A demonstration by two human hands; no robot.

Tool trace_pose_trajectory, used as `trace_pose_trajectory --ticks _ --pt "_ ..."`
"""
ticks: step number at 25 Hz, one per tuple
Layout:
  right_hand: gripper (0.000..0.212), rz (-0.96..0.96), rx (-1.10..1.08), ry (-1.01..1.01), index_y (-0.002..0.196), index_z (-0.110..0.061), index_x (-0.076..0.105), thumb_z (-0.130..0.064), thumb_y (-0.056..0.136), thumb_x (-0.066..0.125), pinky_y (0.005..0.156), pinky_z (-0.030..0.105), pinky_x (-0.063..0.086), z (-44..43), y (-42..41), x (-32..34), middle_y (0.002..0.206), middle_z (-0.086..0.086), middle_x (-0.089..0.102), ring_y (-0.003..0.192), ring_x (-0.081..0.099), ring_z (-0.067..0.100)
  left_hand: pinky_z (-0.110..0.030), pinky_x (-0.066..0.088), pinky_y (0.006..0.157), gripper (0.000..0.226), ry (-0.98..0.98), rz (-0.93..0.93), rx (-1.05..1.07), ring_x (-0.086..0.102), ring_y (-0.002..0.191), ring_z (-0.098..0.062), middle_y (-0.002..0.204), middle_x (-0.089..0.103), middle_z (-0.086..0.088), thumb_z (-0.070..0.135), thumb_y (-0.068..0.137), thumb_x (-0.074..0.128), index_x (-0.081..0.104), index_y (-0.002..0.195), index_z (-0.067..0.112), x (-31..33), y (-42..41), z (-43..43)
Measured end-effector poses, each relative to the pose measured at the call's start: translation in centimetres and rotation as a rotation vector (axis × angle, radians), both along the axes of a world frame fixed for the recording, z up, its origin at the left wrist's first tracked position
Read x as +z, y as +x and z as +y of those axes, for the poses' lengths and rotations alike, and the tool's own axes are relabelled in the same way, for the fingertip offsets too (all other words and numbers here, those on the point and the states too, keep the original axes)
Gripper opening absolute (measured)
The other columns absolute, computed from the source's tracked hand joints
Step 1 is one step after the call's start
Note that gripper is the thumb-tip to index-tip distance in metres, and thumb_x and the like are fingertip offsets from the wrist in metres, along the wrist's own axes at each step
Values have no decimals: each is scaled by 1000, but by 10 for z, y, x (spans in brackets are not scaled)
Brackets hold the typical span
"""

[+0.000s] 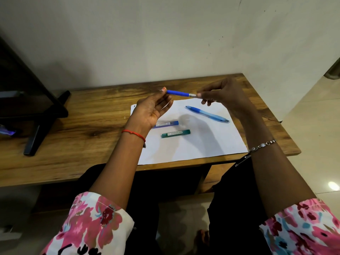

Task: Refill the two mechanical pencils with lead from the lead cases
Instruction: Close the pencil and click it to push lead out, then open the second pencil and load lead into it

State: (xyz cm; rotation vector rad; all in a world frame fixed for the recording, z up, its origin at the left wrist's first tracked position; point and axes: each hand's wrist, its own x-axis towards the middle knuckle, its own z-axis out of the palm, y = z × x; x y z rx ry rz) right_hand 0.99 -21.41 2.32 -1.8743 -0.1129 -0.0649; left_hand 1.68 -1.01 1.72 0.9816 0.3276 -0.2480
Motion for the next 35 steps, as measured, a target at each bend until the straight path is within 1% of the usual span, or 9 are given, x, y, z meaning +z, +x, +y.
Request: trace_pose_trajectory --ticks 5,8,12,15,18,25,29,32,35 --pt "22 80 92 -294 95 -5 74 -7 74 77 54 14 49 7 -1 -1 77 16 70 48 59 3 -22 58 59 12 46 18 20 63 47 -11 50 66 -4 5 85 60 60 73 2 -1 0 0" --pt "19 93 81 -418 91 -8 75 -10 73 79 62 29 52 12 2 -9 80 19 72 60 61 16 -23 58 63 13 62 36 -10 65 50 -11 51 67 -5 4 87 58 60 74 1 -3 0 -2" --pt "21 94 47 -570 91 -4 76 -9 71 79 40 6 33 19 1 -11 67 12 66 52 50 14 -28 54 77 19 144 113 14 61 59 -15 44 63 -5 0 91 49 55 73 0 -5 3 0" --pt "27 128 48 -658 95 -1 75 -9 70 81 38 6 32 21 2 -12 80 12 67 56 49 11 -28 48 85 22 171 132 60 56 65 -17 50 61 -10 -3 92 45 49 70 0 -4 4 4" --pt "30 183 51 -711 95 -1 74 -9 68 82 44 11 35 24 2 -16 83 9 65 56 48 8 -31 47 92 20 197 141 69 55 68 -17 72 55 -12 -3 92 45 49 72 0 -3 4 4" --pt "31 201 66 -756 93 1 74 -9 65 84 70 31 48 25 6 -23 95 15 71 76 60 20 -32 48 87 18 212 135 42 56 70 -17 75 55 -12 -4 91 46 50 74 0 -2 3 1" --pt "31 207 76 -744 92 0 74 -8 64 84 70 29 51 24 5 -22 94 14 72 76 61 20 -33 48 92 17 226 131 42 57 70 -17 76 56 -12 -3 91 47 50 74 0 -2 1 -2" --pt "29 196 104 -737 93 0 75 -11 67 83 55 16 37 24 2 -18 90 10 70 67 54 12 -32 48 90 18 236 130 43 57 70 -17 76 56 -12 -3 91 47 50 73 0 -1 -1 -3" --pt "23 154 60 -678 90 0 76 -12 70 81 52 16 35 20 2 -15 88 13 71 74 55 15 -32 48 89 18 235 129 46 57 70 -17 74 57 -12 -3 91 47 51 73 0 -1 -1 -2"
